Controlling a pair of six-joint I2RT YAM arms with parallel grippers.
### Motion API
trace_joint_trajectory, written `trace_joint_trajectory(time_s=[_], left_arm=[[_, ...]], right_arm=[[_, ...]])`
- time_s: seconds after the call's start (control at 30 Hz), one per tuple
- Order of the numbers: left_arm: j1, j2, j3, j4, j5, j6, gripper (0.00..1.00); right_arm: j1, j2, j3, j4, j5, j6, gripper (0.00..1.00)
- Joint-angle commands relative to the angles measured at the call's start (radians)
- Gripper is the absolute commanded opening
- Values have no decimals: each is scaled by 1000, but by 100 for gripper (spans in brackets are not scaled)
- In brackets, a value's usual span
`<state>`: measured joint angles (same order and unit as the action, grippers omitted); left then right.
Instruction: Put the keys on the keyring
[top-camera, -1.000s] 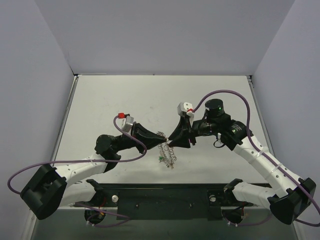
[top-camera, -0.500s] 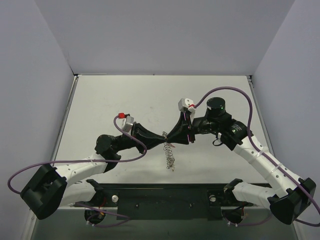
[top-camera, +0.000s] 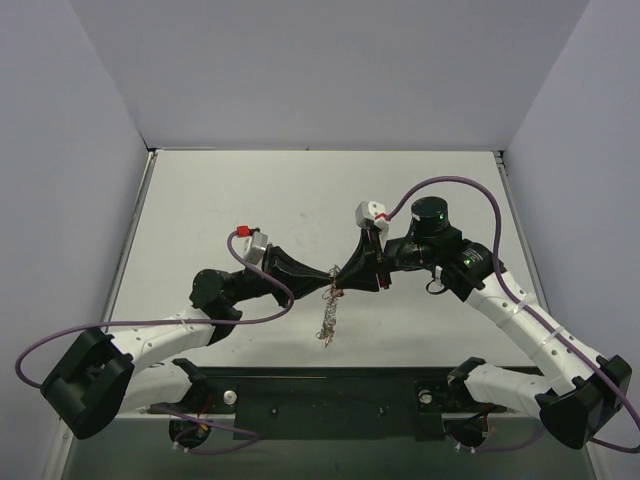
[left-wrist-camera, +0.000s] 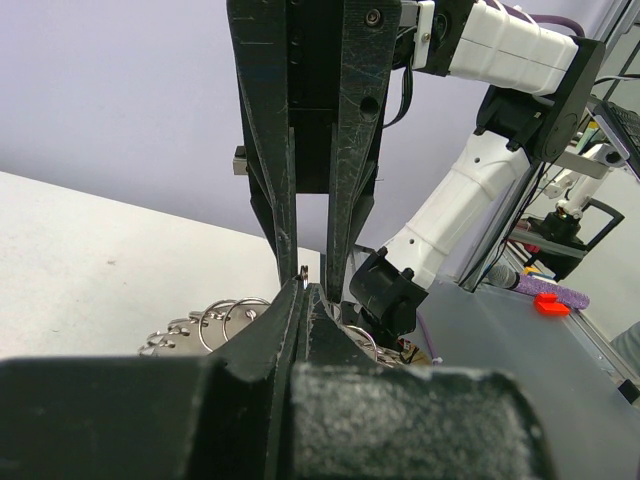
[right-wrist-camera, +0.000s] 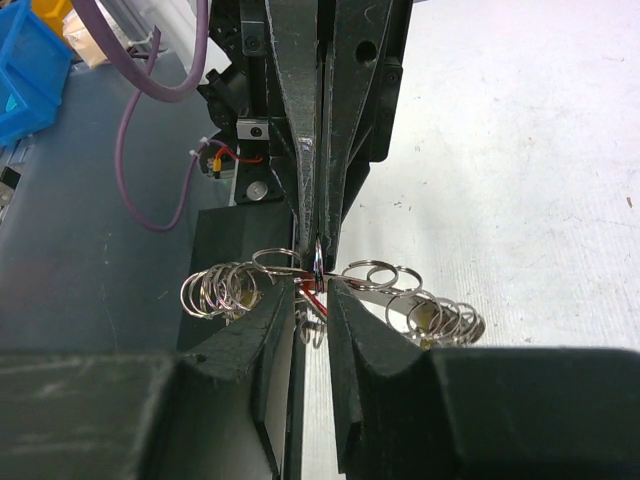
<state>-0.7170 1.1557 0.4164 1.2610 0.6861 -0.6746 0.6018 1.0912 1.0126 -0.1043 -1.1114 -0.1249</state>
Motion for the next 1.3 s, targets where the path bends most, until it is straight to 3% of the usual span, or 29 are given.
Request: trace_joint_trajectory(time_s=[0.0, 0.67, 0.73, 0.8, 1.03, 1.07, 1.17, 1.27], left_arm=[[4, -25, 10, 377, -13, -13, 0], [2, -17, 10, 377, -16, -25, 0], [1, -17, 10, 377, -17, -25, 0], [-1, -19, 9, 377, -22, -23, 0], [1, -33, -21, 359, -81, -19, 0], [-1, -40, -25, 321, -92, -11, 2], [2, -89, -44, 212, -131, 21, 26], [2, -143, -47, 45, -154, 66, 43]], right_arm=[[-5, -11, 6, 11, -15, -28, 14], [21, 6, -2, 77, 30, 31, 7], [23, 4, -2, 75, 30, 31, 0], [21, 3, -5, 74, 28, 31, 0], [6, 1, 43, -49, 88, 7, 0], [3, 3, 62, -110, 108, -22, 0], [-8, 4, 99, -224, 146, -102, 0], [-8, 6, 116, -317, 177, -172, 0]])
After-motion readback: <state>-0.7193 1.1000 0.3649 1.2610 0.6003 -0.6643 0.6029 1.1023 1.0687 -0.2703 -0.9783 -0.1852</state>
